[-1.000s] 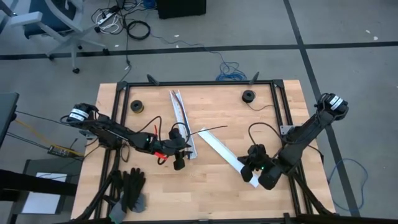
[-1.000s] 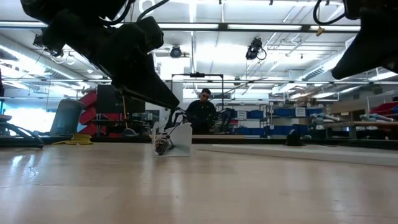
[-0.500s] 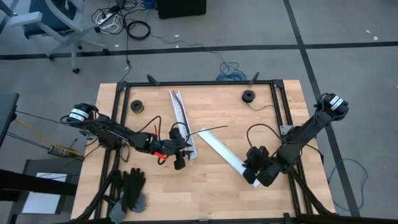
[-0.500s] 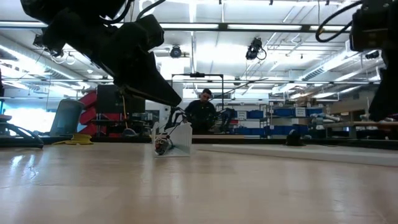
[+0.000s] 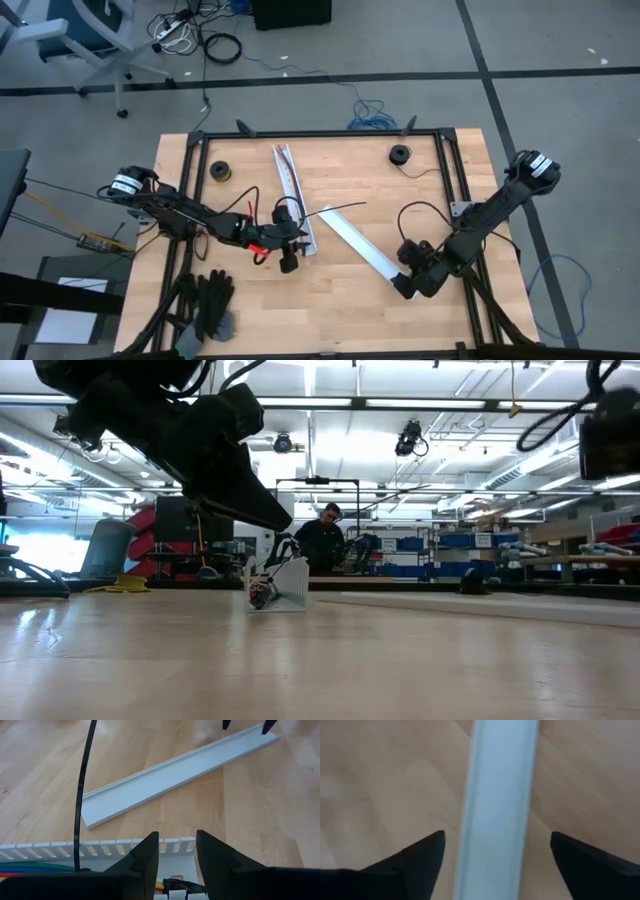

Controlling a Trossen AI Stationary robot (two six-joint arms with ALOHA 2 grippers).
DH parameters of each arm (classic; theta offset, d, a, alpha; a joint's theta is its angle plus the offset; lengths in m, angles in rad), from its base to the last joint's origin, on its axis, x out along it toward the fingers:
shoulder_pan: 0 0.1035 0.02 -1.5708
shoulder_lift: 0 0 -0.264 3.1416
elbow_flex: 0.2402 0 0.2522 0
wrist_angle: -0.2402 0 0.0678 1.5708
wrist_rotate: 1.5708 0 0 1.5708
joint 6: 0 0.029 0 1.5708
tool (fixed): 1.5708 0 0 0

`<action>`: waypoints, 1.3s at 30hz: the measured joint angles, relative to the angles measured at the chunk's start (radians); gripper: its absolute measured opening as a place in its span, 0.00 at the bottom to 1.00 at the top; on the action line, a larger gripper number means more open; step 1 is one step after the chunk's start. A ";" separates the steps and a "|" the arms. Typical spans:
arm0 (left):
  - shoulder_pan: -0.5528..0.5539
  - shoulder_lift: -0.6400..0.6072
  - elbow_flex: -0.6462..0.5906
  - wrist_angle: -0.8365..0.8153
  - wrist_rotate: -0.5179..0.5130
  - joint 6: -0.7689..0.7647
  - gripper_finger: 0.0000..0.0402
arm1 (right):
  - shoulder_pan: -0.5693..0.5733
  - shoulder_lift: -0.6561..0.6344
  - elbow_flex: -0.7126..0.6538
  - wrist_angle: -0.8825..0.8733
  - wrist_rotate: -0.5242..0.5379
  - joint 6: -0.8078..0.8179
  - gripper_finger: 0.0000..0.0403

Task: Ziptie cables
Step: Close the white cable duct

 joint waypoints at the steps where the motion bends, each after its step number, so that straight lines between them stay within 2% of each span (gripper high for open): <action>1: -0.001 0.000 0.000 0.000 0.000 0.000 0.26 | 0.000 0.015 -0.004 0.001 -0.006 0.017 0.88; 5: -0.002 0.000 0.000 -0.001 0.000 0.000 0.26 | 0.000 0.113 0.007 0.018 -0.040 0.024 0.93; 9: -0.002 0.000 0.000 -0.005 -0.001 0.002 0.26 | 0.012 0.201 0.072 0.024 0.012 0.010 0.93; 13: -0.002 0.000 0.000 -0.007 -0.001 -0.001 0.26 | 0.016 0.225 0.154 -0.047 0.022 -0.007 0.93; 18: -0.002 0.000 0.000 -0.006 -0.006 0.005 0.26 | -0.010 0.304 0.196 -0.106 -0.041 -0.036 0.92; 21: -0.002 0.000 0.000 -0.005 -0.006 0.005 0.26 | -0.012 0.345 0.204 -0.111 -0.020 -0.060 0.89; 24: -0.002 0.000 0.000 -0.010 -0.007 -0.001 0.26 | -0.013 0.345 0.204 -0.125 0.003 -0.017 0.86; 29: -0.002 0.000 0.000 -0.011 -0.007 -0.011 0.26 | -0.020 0.336 0.203 -0.170 0.009 0.039 0.77; 37: -0.002 0.000 0.000 -0.001 -0.007 -0.013 0.26 | -0.024 0.336 0.202 -0.185 -0.009 0.044 0.49; 39: -0.002 0.000 0.000 0.002 -0.007 -0.013 0.26 | -0.030 0.335 0.202 -0.187 -0.021 0.043 0.48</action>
